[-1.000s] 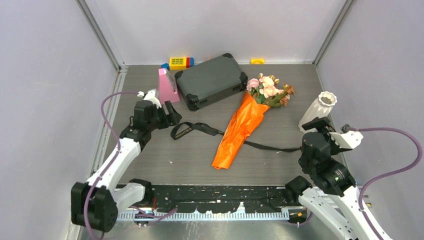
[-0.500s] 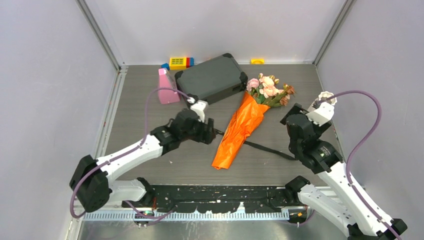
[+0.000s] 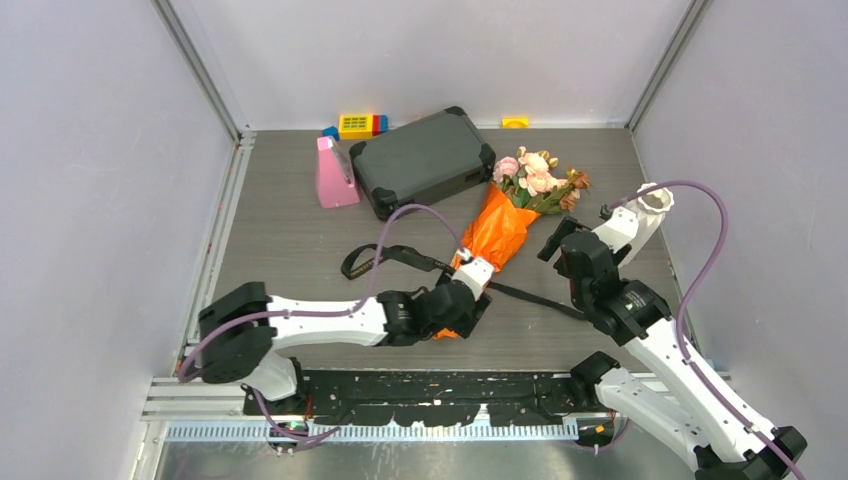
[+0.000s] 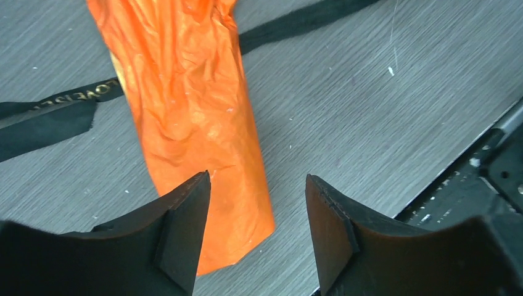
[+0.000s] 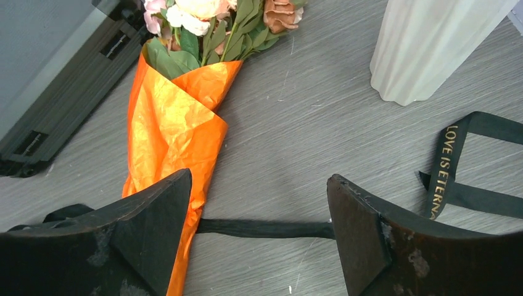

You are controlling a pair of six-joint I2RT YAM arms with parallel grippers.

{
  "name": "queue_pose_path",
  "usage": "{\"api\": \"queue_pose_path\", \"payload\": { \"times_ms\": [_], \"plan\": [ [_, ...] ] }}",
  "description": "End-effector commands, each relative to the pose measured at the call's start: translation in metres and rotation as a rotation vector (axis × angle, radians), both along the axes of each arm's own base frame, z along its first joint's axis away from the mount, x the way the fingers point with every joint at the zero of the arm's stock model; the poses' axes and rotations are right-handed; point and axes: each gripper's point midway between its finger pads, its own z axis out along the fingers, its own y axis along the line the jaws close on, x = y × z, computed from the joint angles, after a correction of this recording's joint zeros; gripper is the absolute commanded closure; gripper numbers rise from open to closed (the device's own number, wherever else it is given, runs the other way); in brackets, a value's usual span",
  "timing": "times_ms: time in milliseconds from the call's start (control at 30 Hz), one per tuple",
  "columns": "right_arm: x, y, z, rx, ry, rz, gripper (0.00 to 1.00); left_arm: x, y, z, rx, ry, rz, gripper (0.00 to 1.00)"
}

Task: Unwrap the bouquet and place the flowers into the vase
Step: Unfold the wrapping paper at the center of the board.

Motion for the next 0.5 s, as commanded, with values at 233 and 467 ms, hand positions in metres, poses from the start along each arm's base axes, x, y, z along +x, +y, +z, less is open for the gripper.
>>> {"api": "queue_pose_path", "payload": {
  "times_ms": [233,467],
  "plan": [
    [0.005,0.008,0.007,0.095,-0.091,-0.002,0.15,0.019,-0.028,-0.029,0.103,-0.097,0.086,0.45],
    [0.008,0.016,0.002,0.12,-0.091,0.027,0.15,0.029,-0.016,-0.051,0.216,-0.144,0.134,0.49]
  ]
}}
